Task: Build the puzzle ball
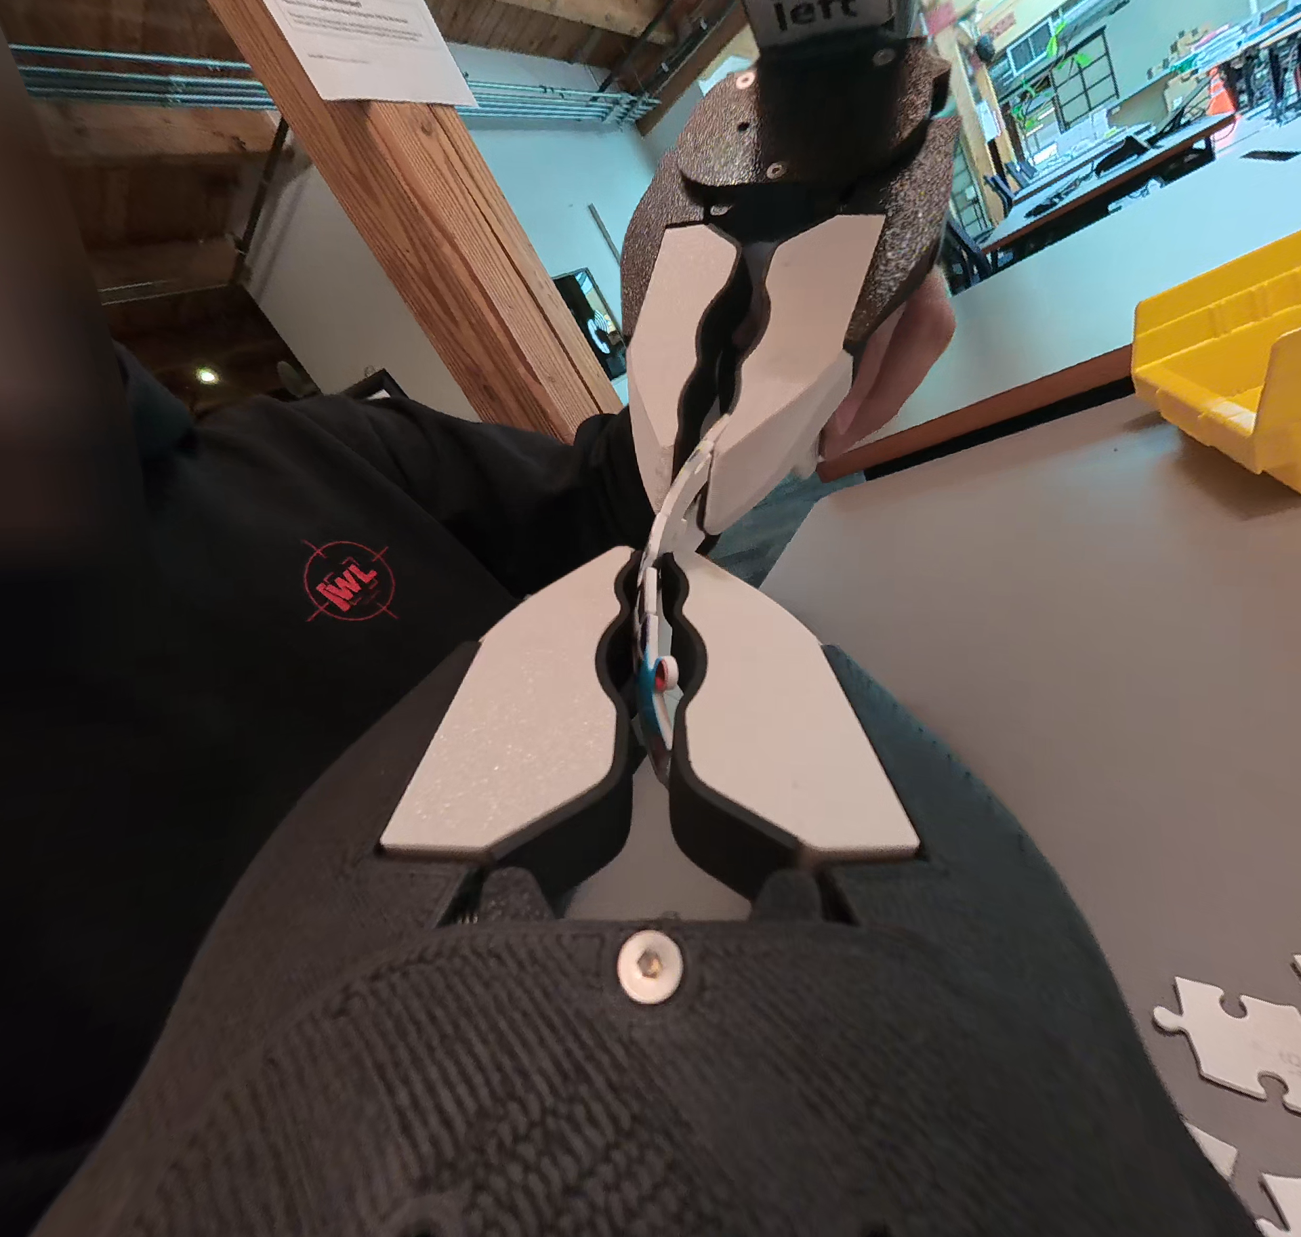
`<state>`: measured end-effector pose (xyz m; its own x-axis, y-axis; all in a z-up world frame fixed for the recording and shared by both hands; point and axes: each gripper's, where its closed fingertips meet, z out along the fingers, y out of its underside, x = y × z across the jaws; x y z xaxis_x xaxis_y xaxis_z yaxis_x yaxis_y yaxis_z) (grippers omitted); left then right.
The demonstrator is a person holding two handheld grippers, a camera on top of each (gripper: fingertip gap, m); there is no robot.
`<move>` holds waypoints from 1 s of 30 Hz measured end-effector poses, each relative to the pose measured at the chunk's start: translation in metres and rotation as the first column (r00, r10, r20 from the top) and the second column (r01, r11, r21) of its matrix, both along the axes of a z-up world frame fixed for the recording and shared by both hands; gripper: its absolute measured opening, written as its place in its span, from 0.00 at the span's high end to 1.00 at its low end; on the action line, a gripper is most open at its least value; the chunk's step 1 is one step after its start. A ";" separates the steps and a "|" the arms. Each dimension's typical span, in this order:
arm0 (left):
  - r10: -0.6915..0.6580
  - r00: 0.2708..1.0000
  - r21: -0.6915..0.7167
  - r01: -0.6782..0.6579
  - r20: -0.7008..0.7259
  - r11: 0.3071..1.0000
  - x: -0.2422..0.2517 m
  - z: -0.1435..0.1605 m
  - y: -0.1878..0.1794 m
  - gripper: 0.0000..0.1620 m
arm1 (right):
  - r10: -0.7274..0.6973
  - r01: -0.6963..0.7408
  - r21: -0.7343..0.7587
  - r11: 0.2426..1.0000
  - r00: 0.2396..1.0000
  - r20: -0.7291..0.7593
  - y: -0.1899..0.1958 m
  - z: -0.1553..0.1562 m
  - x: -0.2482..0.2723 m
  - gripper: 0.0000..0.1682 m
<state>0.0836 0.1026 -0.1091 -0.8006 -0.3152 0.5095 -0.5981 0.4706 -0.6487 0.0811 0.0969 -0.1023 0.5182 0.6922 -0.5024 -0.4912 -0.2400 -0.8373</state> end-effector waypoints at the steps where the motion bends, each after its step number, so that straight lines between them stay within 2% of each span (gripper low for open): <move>1: 0.010 1.000 -0.003 -0.010 0.021 1.000 0.002 0.001 0.000 0.96 | 0.003 -0.003 0.005 1.000 1.000 -0.008 -0.001 0.001 0.001 0.97; 8: 0.052 0.997 -0.023 -0.051 0.051 0.998 0.001 0.005 -0.002 0.89 | -0.015 0.017 0.037 0.999 0.999 -0.049 -0.002 0.007 0.007 0.97; 12: 0.067 0.997 0.004 -0.067 0.039 0.998 0.000 -0.003 -0.006 0.93 | -0.034 0.035 0.034 0.999 0.999 -0.042 0.001 0.007 0.007 0.97; 13: 0.060 0.997 0.002 -0.060 0.039 0.998 0.000 -0.005 -0.008 0.98 | -0.025 0.027 0.039 0.999 0.999 -0.039 0.000 0.007 0.006 0.97; 16: 0.060 0.996 -0.021 -0.059 0.065 0.998 0.002 -0.001 -0.010 0.99 | -0.035 0.038 0.043 0.998 0.997 -0.065 0.000 0.010 0.009 0.97; 21: -0.020 1.000 0.038 0.021 -0.006 0.999 -0.009 -0.005 -0.008 0.99 | 0.016 -0.016 0.006 1.000 1.000 -0.023 -0.003 0.003 -0.002 0.97; 30: -0.121 0.987 0.179 0.139 -0.109 0.974 -0.019 -0.009 0.001 0.99 | 0.053 -0.055 -0.031 0.998 0.996 -0.073 -0.001 0.001 -0.007 0.96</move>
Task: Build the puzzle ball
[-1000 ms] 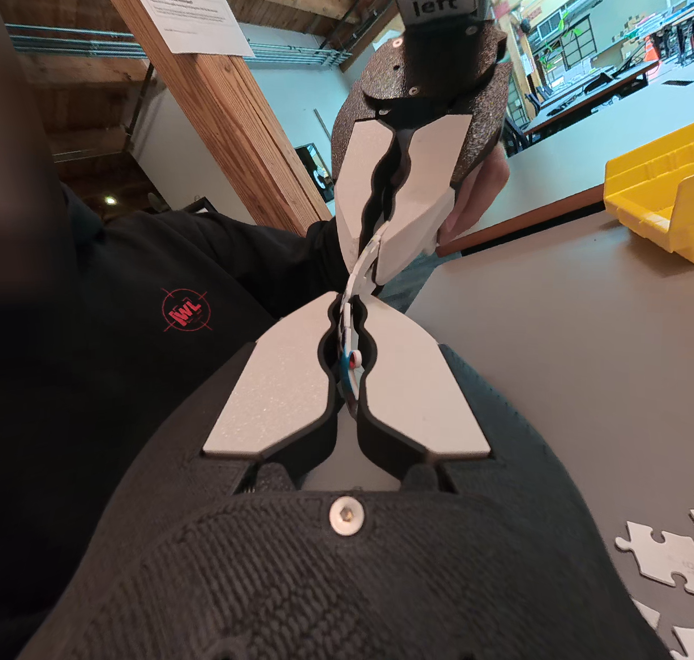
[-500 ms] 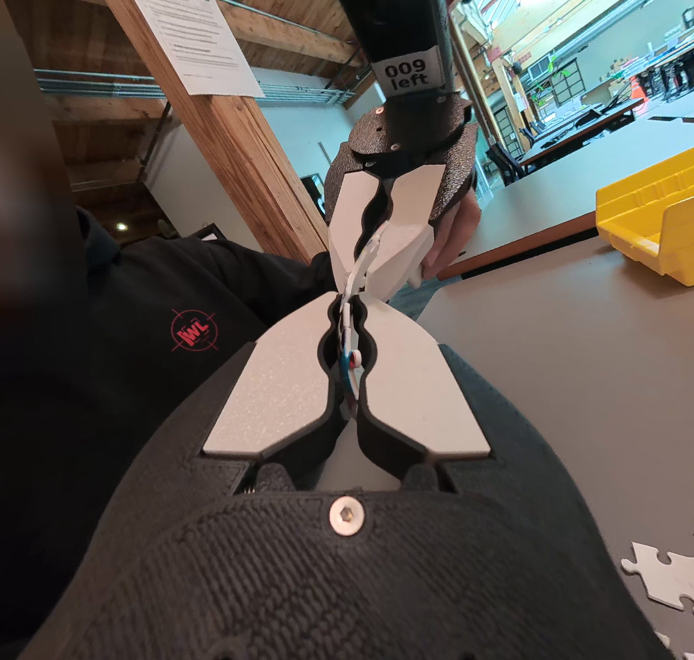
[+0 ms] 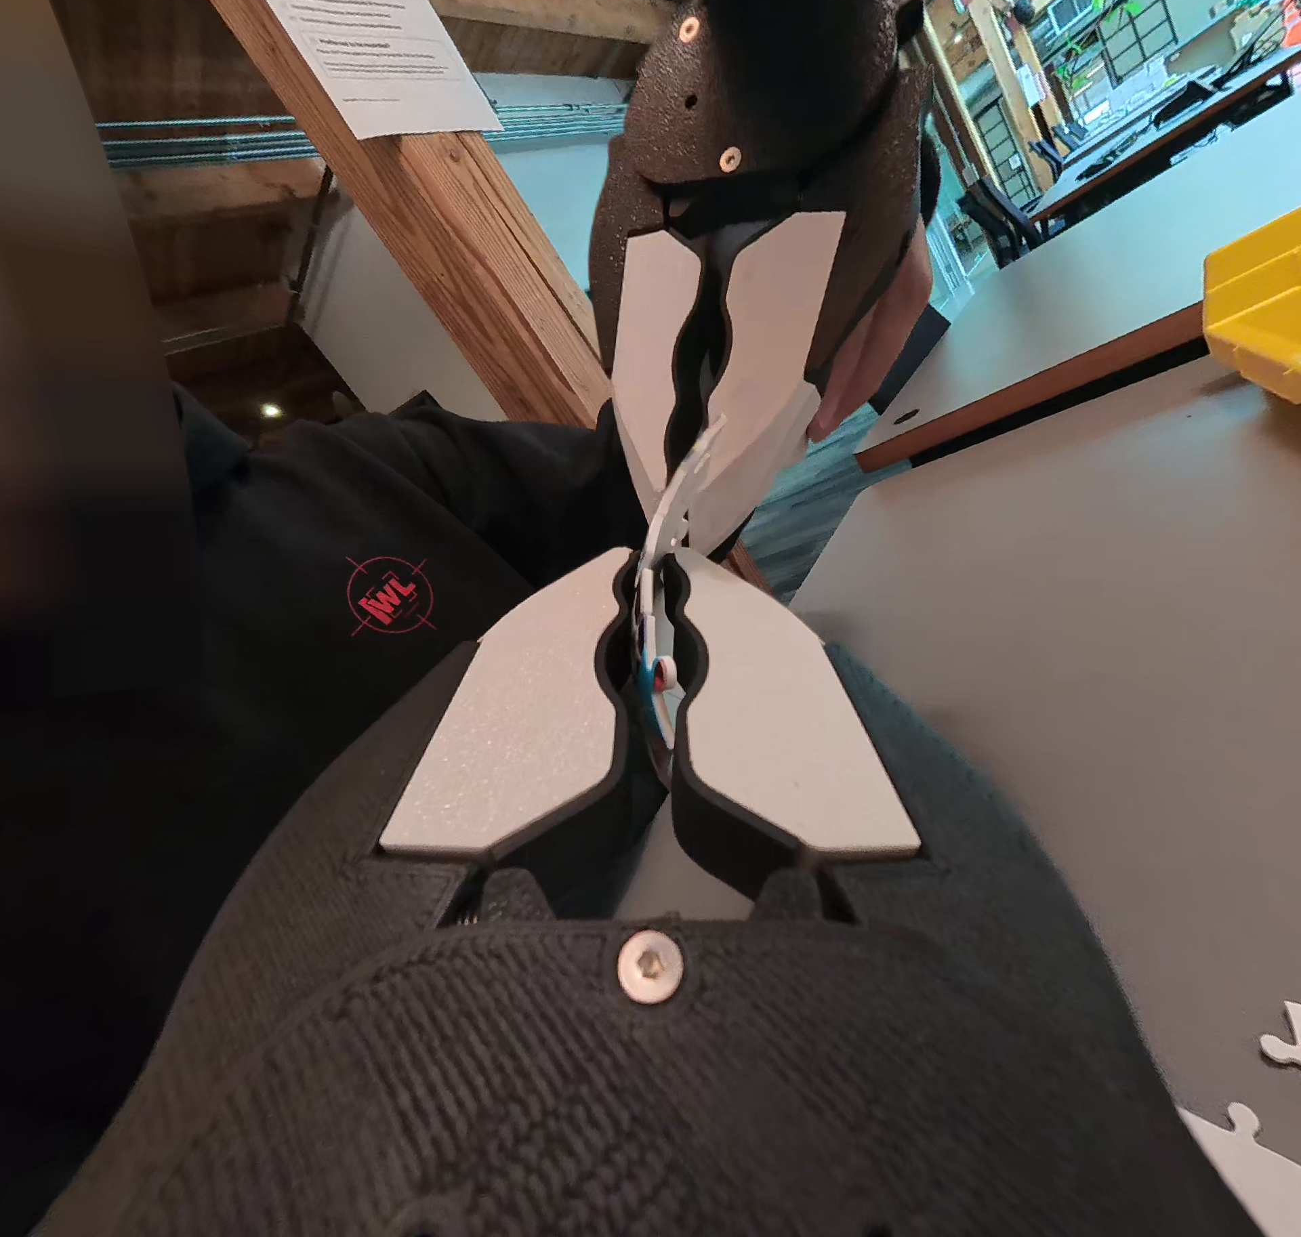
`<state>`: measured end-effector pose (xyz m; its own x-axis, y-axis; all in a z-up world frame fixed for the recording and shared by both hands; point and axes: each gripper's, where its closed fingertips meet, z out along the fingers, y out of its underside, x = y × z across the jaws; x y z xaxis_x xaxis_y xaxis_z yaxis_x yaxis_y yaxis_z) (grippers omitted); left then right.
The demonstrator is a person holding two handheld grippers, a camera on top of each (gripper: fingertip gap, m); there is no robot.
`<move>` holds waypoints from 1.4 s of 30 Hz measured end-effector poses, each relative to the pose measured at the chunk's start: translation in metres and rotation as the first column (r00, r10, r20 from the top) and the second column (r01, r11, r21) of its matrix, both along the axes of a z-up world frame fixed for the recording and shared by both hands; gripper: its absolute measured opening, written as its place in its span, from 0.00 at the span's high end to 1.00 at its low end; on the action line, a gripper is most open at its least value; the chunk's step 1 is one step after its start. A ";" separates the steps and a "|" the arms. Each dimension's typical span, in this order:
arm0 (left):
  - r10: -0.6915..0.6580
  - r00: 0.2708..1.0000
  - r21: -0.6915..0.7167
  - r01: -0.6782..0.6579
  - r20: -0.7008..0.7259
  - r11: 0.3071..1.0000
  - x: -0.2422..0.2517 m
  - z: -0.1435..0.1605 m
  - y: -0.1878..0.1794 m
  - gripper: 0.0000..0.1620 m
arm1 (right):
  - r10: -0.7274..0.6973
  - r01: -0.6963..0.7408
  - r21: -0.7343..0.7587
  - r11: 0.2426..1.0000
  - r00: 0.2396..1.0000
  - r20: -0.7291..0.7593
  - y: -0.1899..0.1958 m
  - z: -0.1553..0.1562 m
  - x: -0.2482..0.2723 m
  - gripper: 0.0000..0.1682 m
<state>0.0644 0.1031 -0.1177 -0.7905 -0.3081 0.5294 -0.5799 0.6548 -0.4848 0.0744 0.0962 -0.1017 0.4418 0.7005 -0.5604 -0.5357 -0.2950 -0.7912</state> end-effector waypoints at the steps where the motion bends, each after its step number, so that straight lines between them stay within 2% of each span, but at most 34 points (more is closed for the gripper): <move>1: -0.005 1.000 0.013 0.005 -0.004 1.000 0.000 0.000 0.000 0.99 | 0.003 -0.003 -0.003 1.000 1.000 -0.001 0.000 -0.001 -0.001 0.96; 12: -0.011 0.999 0.060 0.014 -0.048 0.998 0.004 -0.004 0.002 0.99 | -0.013 0.014 -0.022 1.000 0.999 0.043 0.003 -0.006 -0.001 0.96; 18: -0.009 0.997 0.004 0.010 -0.071 1.000 0.008 0.000 0.000 0.98 | 0.007 -0.007 -0.009 1.000 1.000 -0.001 0.001 -0.001 0.001 0.96; 24: -0.006 0.994 -0.010 0.005 -0.108 1.000 0.010 -0.002 0.002 0.98 | -0.013 0.014 -0.036 0.999 1.000 0.028 0.004 -0.007 0.002 0.96; 27: -0.007 0.996 0.039 0.011 -0.088 0.999 0.010 -0.007 0.003 0.98 | -0.027 0.031 -0.044 0.999 0.997 0.076 0.003 -0.011 0.002 0.96; 31: -0.010 0.997 0.031 0.013 -0.079 0.999 0.010 -0.005 0.001 0.99 | -0.063 0.066 -0.025 0.997 0.990 0.128 0.003 -0.011 0.004 0.96; 42: 0.046 0.998 -0.037 -0.048 -0.050 0.998 0.018 -0.002 0.000 0.98 | -0.100 0.099 0.017 0.995 0.988 0.120 0.004 -0.005 0.011 0.97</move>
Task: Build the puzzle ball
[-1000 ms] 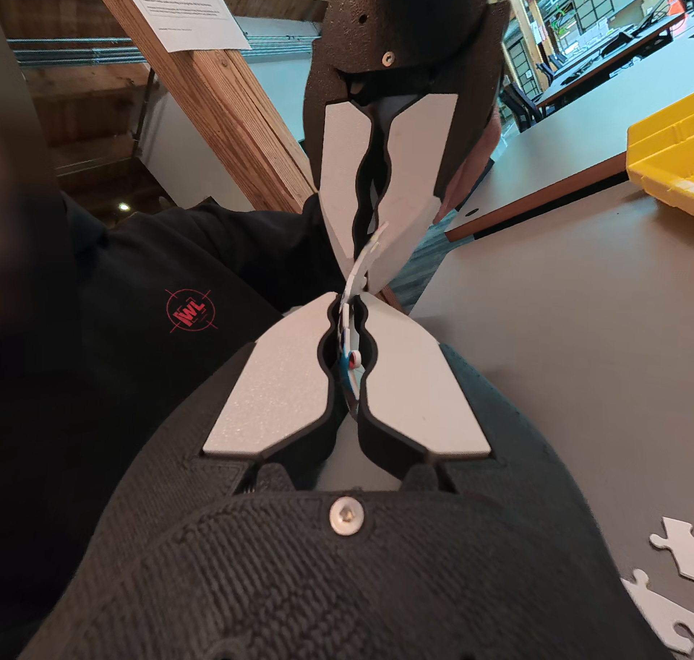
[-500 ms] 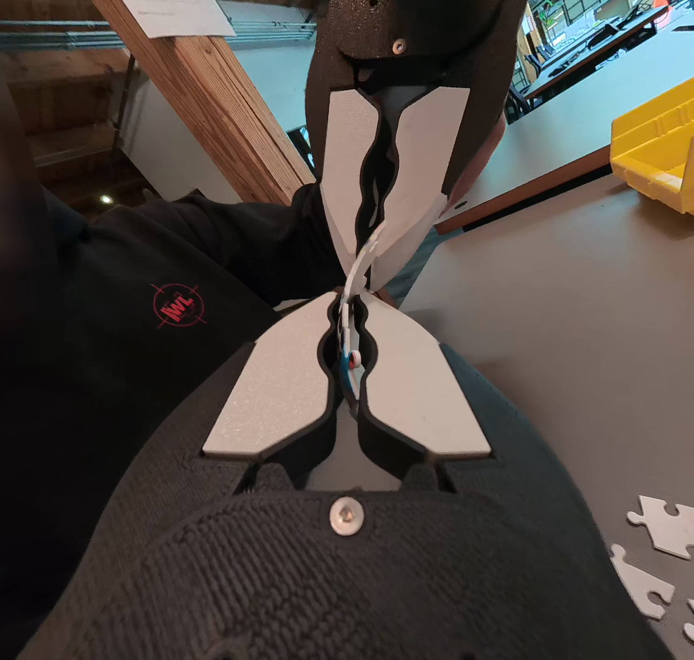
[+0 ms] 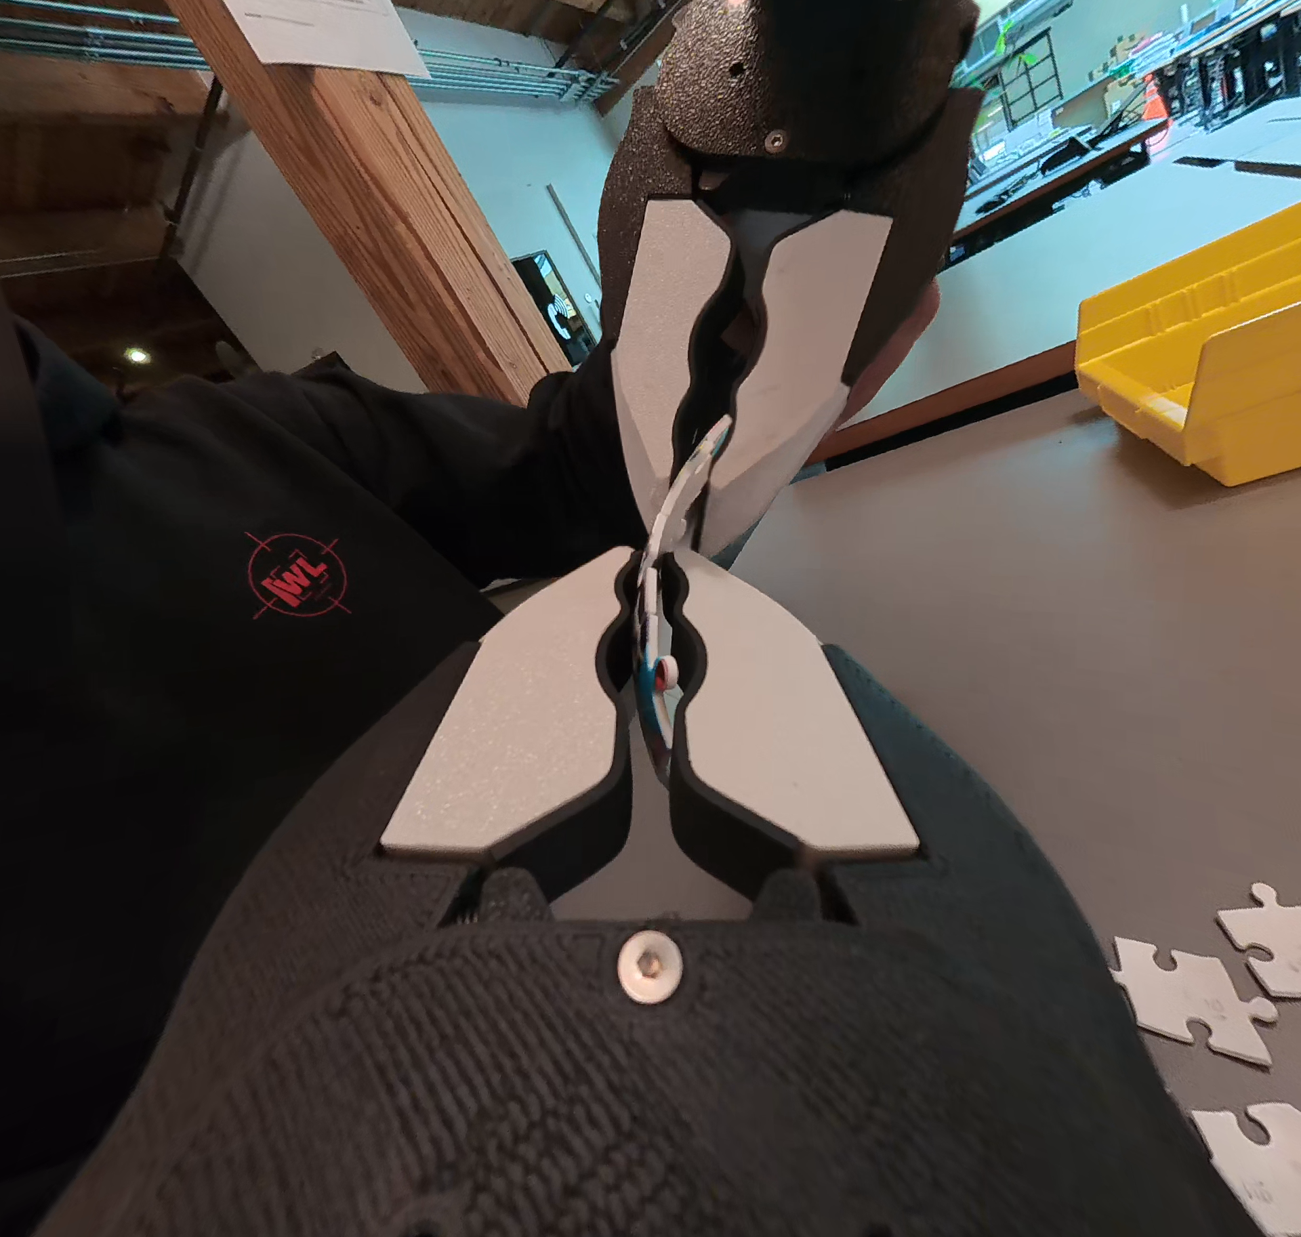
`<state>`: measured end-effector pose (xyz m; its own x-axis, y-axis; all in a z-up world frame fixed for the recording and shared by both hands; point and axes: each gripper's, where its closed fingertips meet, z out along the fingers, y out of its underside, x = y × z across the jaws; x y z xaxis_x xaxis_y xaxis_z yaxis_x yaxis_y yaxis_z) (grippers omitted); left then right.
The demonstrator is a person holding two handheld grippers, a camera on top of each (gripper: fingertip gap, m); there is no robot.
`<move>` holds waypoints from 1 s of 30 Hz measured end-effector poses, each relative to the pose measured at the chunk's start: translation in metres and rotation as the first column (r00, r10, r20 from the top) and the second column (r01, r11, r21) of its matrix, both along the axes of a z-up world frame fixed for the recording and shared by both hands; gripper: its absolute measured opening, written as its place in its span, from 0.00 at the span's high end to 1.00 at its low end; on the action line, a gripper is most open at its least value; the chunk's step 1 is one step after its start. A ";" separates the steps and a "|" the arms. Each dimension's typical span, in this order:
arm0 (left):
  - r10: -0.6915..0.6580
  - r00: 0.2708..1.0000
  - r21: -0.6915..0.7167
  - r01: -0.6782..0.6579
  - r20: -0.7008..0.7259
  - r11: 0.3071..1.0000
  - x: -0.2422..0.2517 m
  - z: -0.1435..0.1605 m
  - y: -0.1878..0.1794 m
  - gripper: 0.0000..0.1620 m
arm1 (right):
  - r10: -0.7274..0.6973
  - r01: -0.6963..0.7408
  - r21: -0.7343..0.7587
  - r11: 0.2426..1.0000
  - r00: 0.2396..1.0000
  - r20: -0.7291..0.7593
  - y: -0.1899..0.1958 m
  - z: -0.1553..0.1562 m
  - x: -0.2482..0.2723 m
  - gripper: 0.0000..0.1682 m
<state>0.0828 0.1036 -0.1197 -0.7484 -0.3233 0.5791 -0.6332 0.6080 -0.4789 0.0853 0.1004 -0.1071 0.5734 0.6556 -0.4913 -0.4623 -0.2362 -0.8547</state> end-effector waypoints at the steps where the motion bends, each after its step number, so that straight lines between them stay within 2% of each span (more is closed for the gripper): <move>1: 0.017 1.000 -0.003 -0.017 0.022 1.000 0.003 0.001 0.001 0.96 | -0.006 0.006 0.005 1.000 1.000 -0.010 0.000 0.001 0.002 0.97; 6: 0.090 0.987 -0.064 -0.082 0.130 0.995 0.013 0.012 -0.001 0.93 | -0.012 0.015 0.054 0.998 0.998 -0.059 -0.004 0.011 0.008 0.97; 9: 0.094 0.983 -0.052 -0.086 0.158 0.995 0.009 0.012 0.001 0.91 | -0.013 0.021 0.082 0.996 0.996 -0.091 -0.006 0.017 0.011 0.97; 12: 0.109 0.981 -0.071 -0.099 0.161 0.993 0.007 0.012 -0.001 0.93 | -0.027 0.034 0.080 0.996 0.996 -0.089 -0.005 0.016 0.012 0.97; 14: 0.111 0.981 -0.073 -0.101 0.160 0.992 0.007 0.010 -0.003 0.98 | -0.025 0.033 0.082 0.996 0.995 -0.093 -0.004 0.017 0.011 0.97; 25: 0.122 0.972 -0.155 -0.091 0.202 0.984 0.011 0.026 -0.006 0.99 | -0.016 0.020 0.089 0.996 0.999 -0.052 -0.009 0.017 0.007 0.97; 30: 0.121 0.979 -0.176 -0.092 0.166 0.980 0.010 0.023 -0.006 0.99 | -0.024 0.030 0.080 0.996 0.997 -0.072 -0.007 0.016 0.008 0.94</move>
<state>0.0931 0.0977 -0.0964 -0.8092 -0.3167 0.4948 -0.5875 0.4441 -0.6765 0.0934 0.0934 -0.0906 0.5565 0.6798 -0.4776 -0.5280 -0.1544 -0.8351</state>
